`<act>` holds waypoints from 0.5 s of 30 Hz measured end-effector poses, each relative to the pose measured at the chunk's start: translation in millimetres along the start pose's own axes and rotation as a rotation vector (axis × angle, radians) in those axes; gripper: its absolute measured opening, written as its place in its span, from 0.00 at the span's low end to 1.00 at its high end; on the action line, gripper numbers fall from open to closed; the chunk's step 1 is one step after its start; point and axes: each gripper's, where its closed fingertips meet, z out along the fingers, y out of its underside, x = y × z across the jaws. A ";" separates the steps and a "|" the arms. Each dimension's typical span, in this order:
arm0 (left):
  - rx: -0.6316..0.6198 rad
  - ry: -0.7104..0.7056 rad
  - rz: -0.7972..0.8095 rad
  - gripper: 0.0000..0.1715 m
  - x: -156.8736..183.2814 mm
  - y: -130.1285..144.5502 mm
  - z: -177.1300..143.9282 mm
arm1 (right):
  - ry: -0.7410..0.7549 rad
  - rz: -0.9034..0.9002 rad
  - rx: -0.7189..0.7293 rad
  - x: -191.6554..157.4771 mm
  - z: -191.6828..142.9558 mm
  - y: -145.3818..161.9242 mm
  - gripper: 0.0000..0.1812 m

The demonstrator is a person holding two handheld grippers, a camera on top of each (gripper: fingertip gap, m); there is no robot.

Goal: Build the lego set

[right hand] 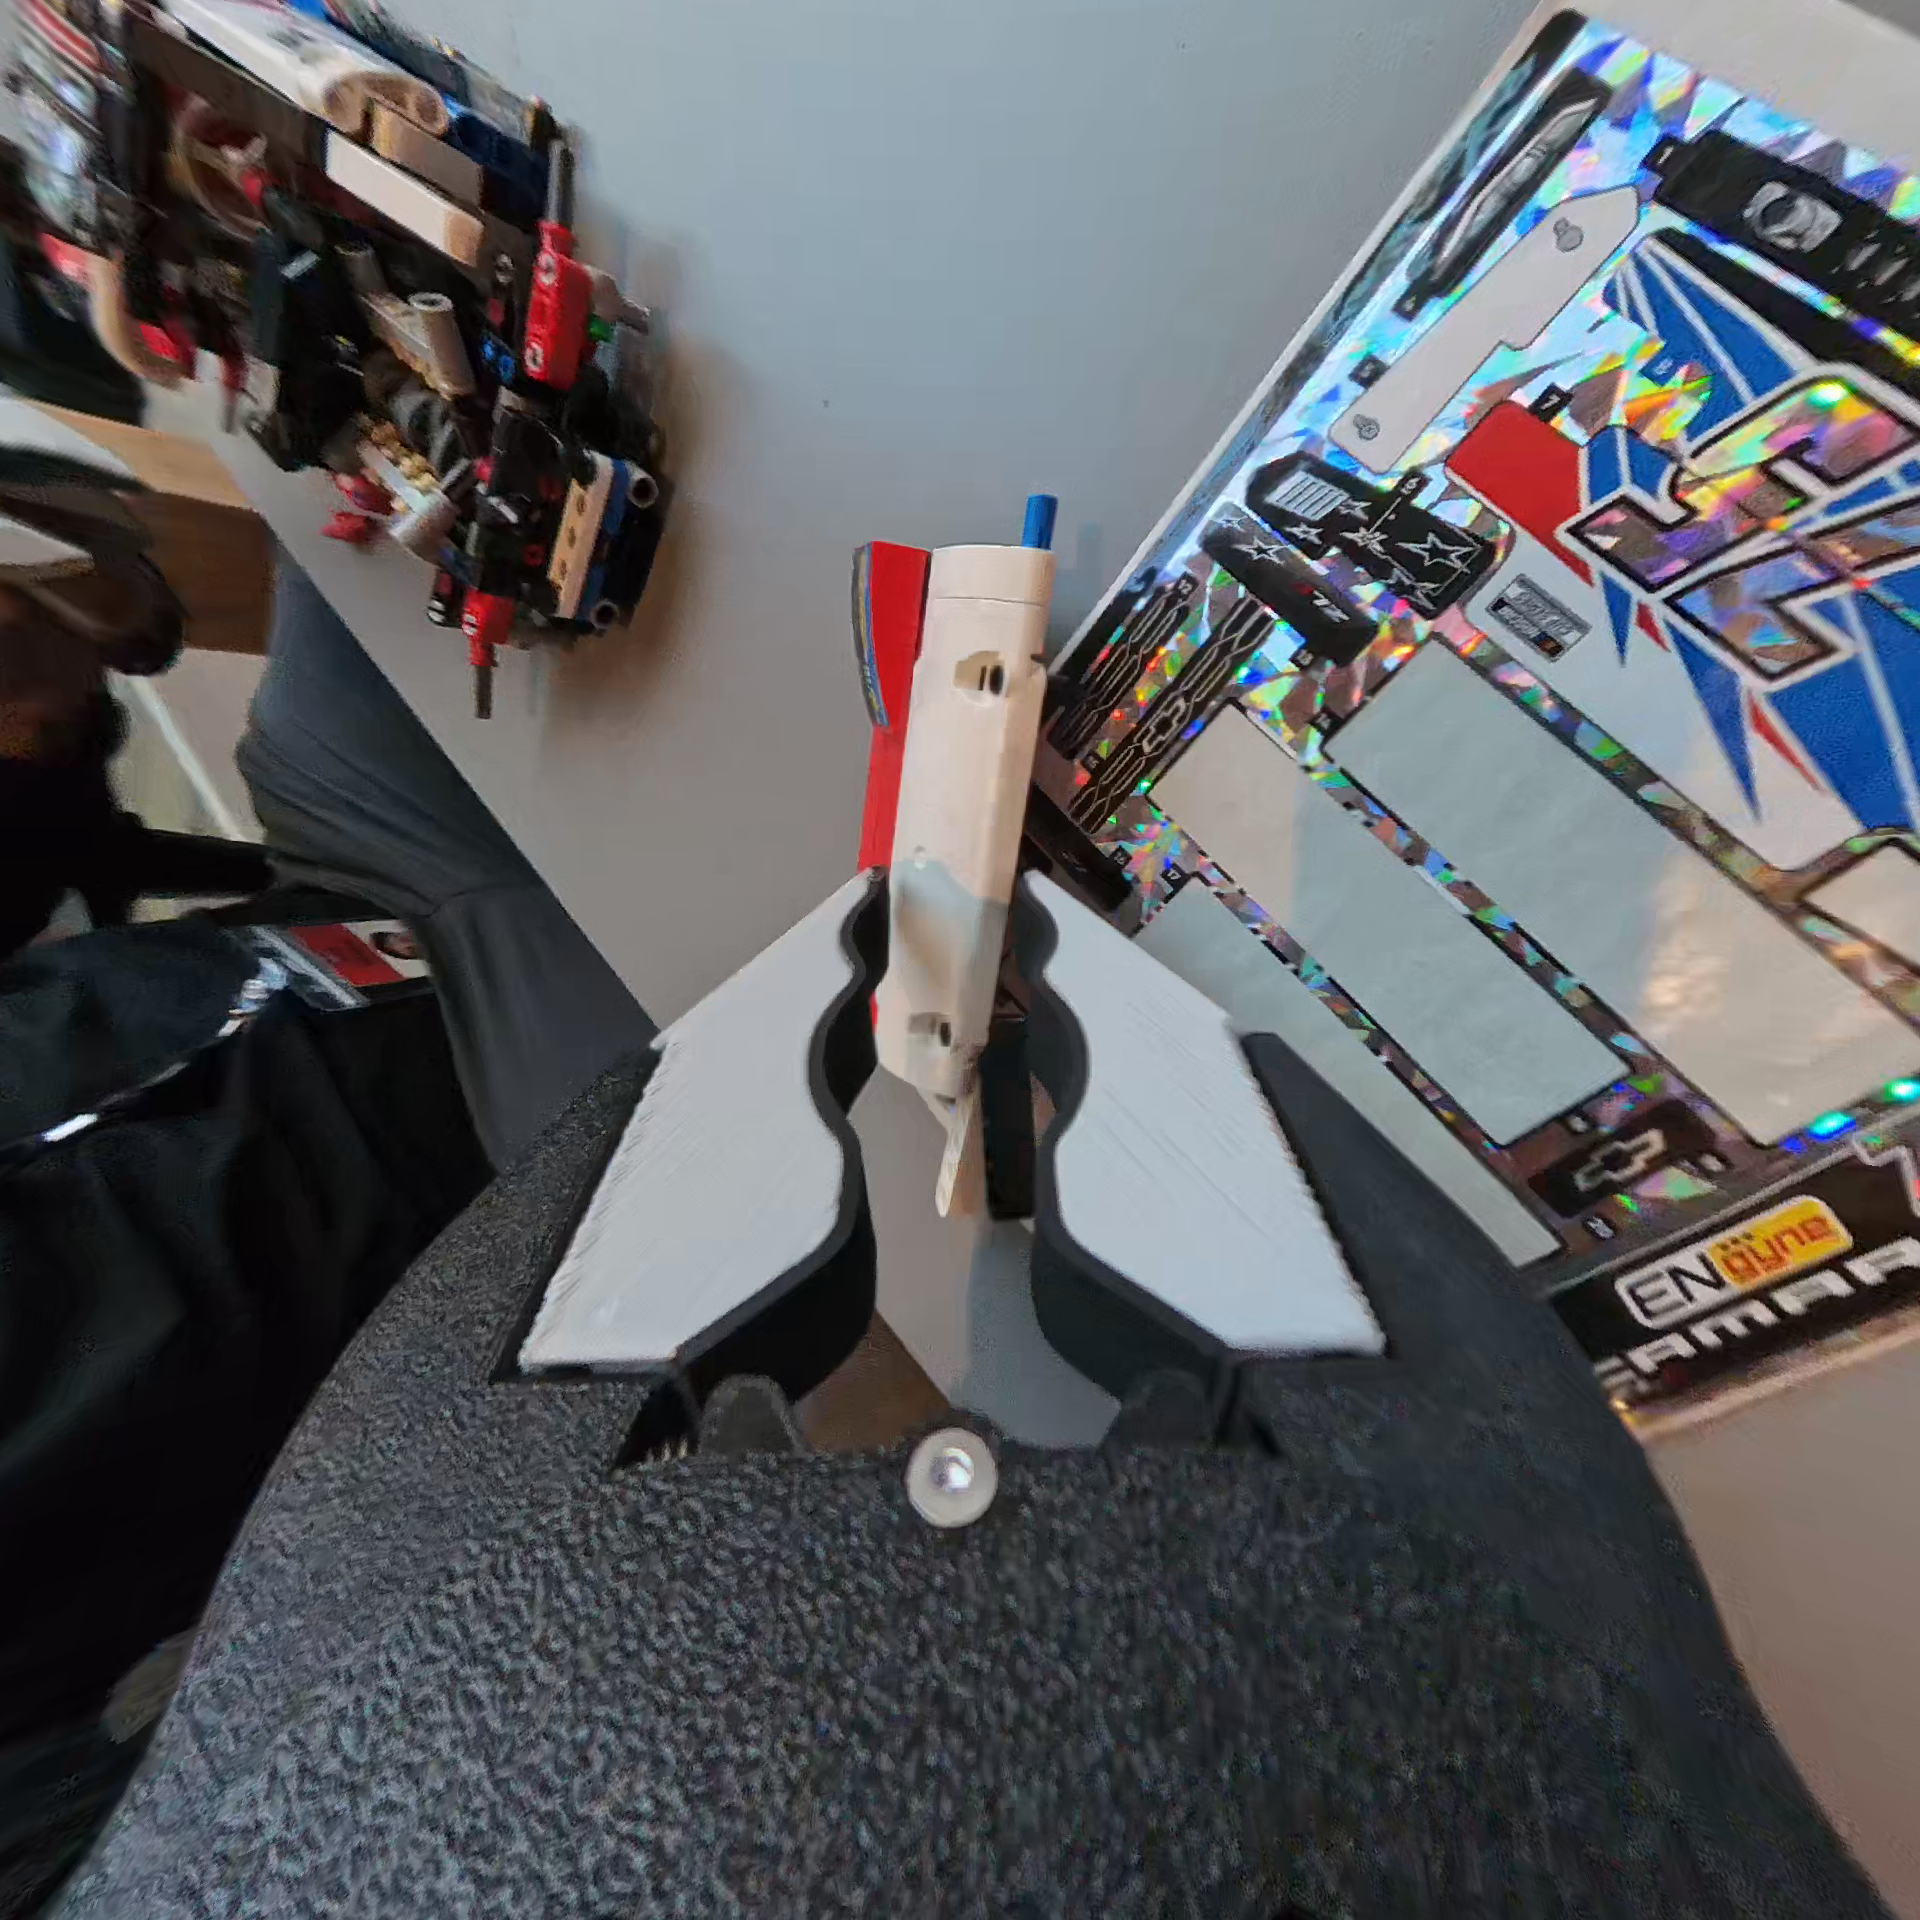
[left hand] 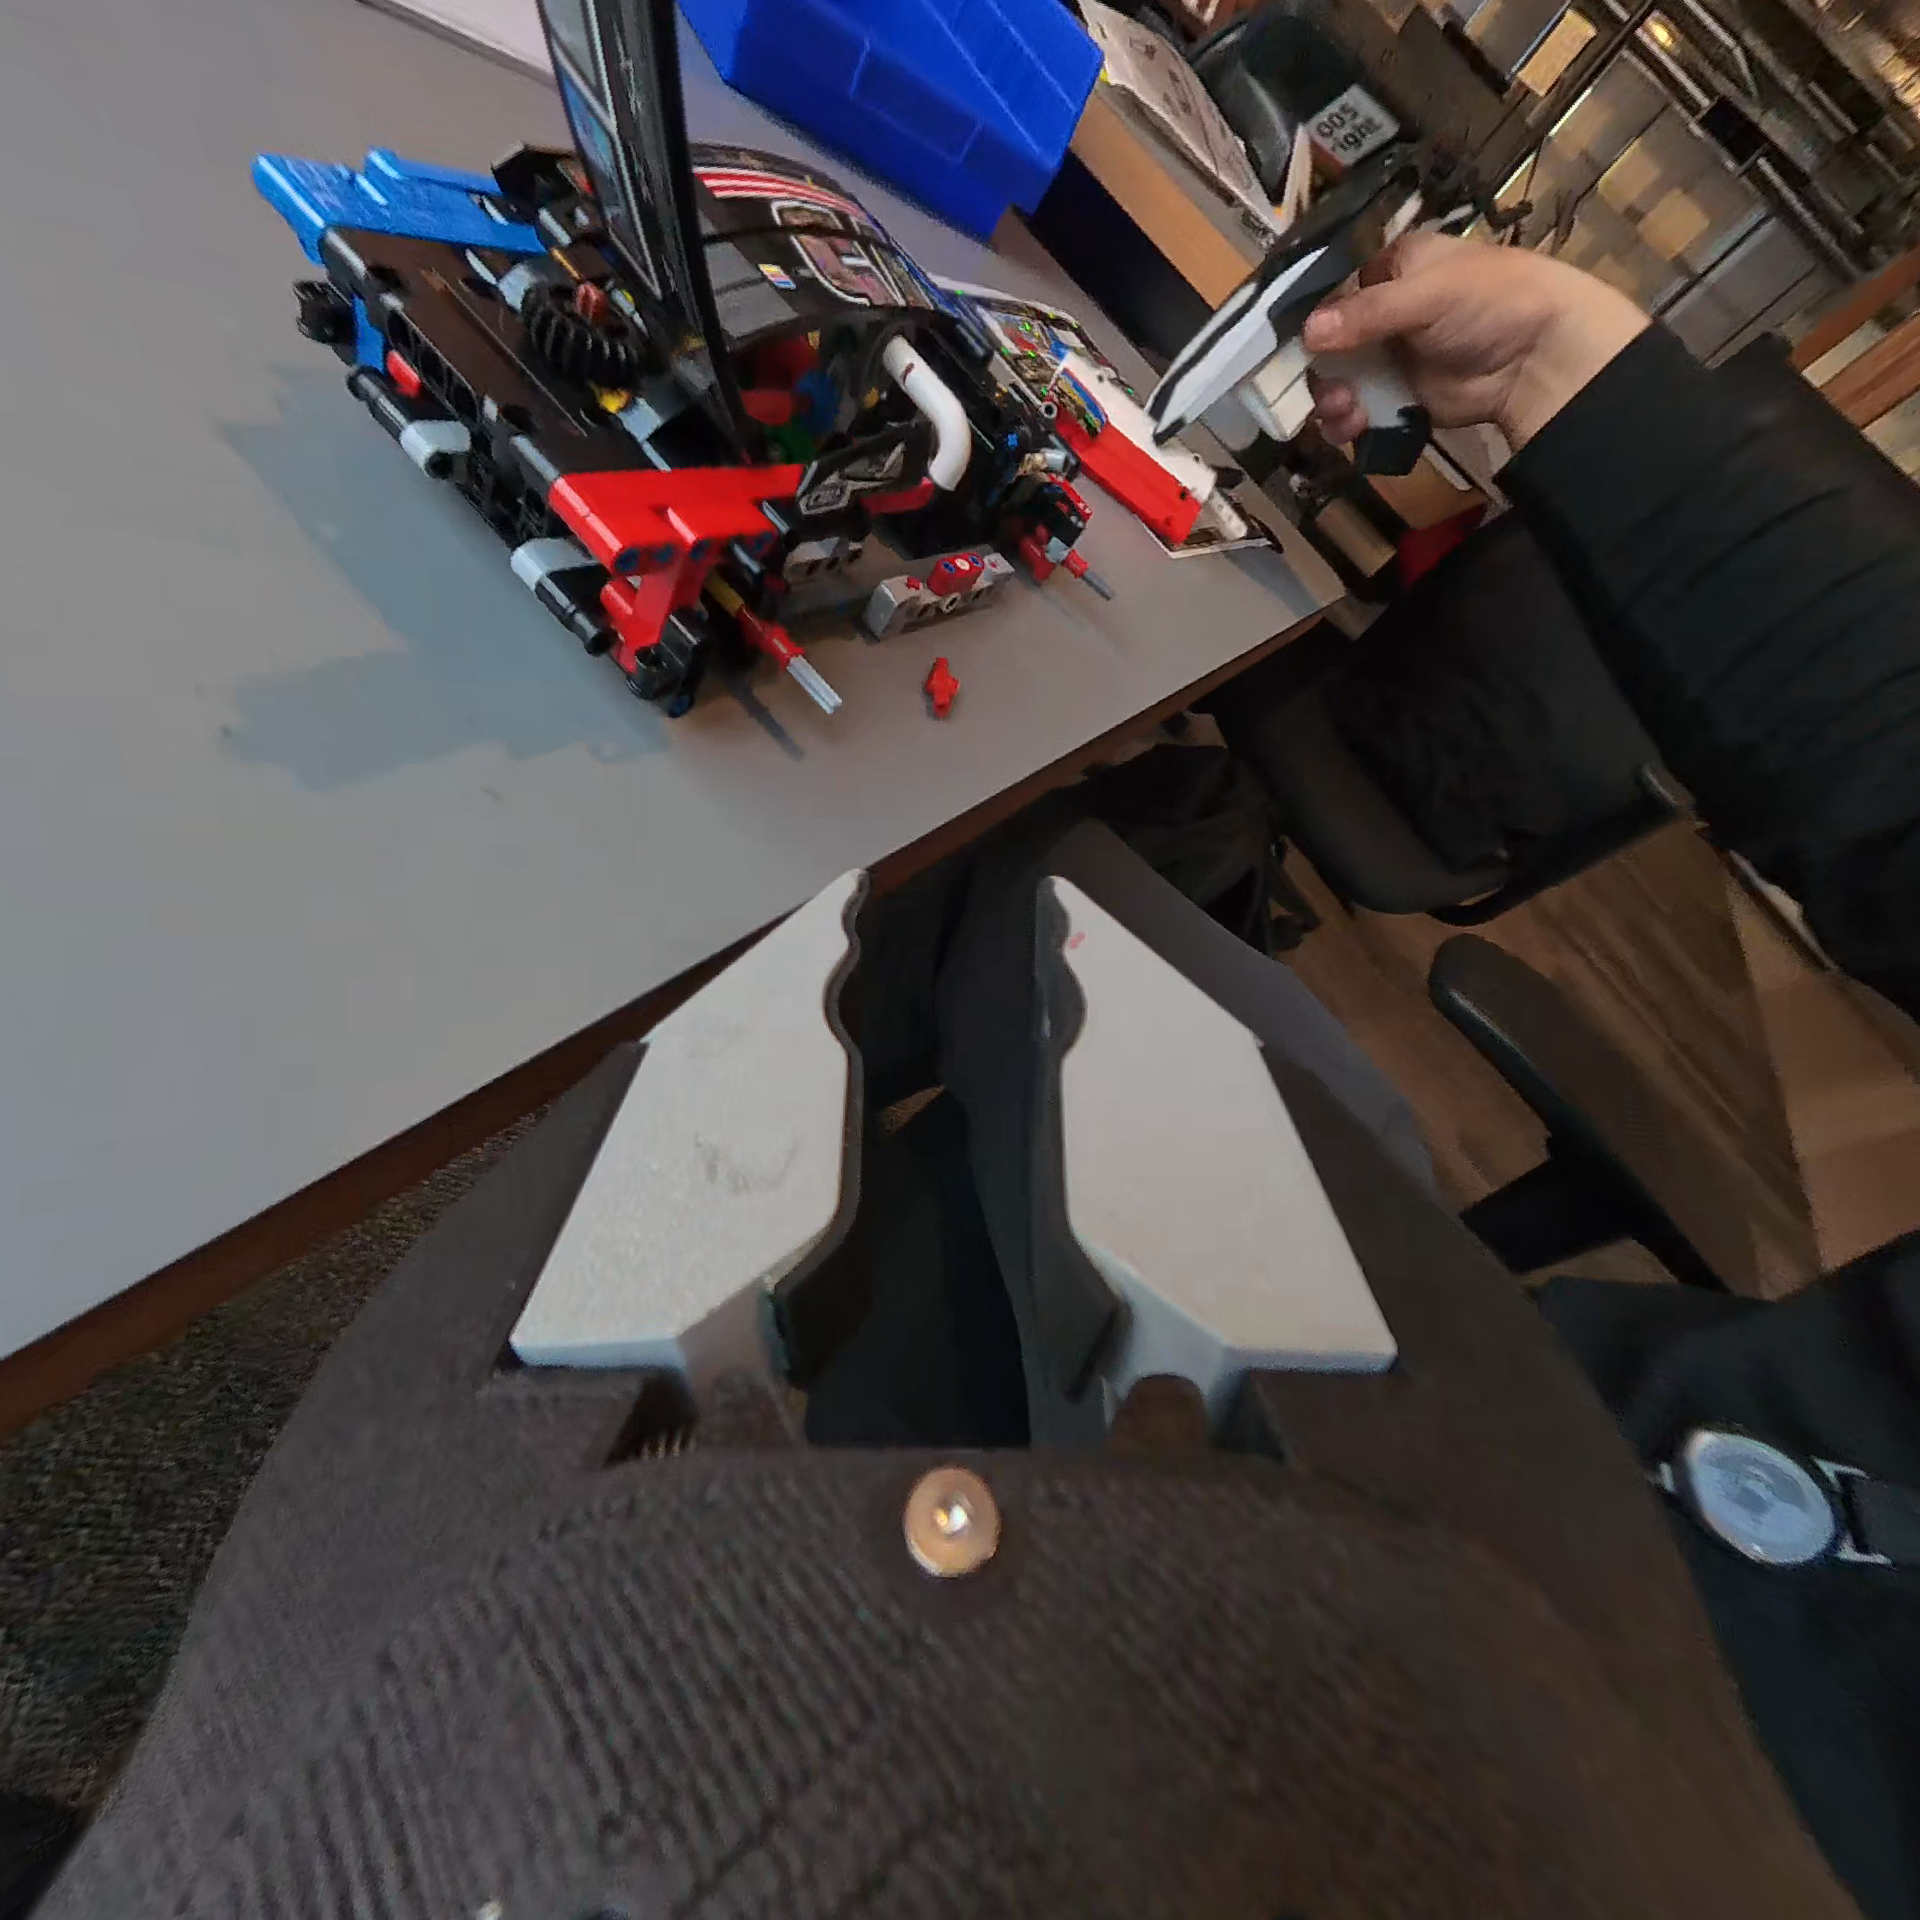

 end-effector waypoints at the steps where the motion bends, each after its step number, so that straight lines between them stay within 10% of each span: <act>1: -0.004 0.017 -0.013 0.17 1.5 1.0 -0.8 | 0.052 -0.022 -0.014 2.8 -1.1 0.8 0.15; 8: -0.033 0.098 -0.023 0.18 16.4 5.8 -19.2 | 0.386 -0.076 0.004 6.9 -23.8 4.0 0.20; 15: -0.055 0.088 0.031 0.17 24.7 39.3 -45.1 | 0.383 -0.285 0.525 -88.7 -18.4 -13.6 0.20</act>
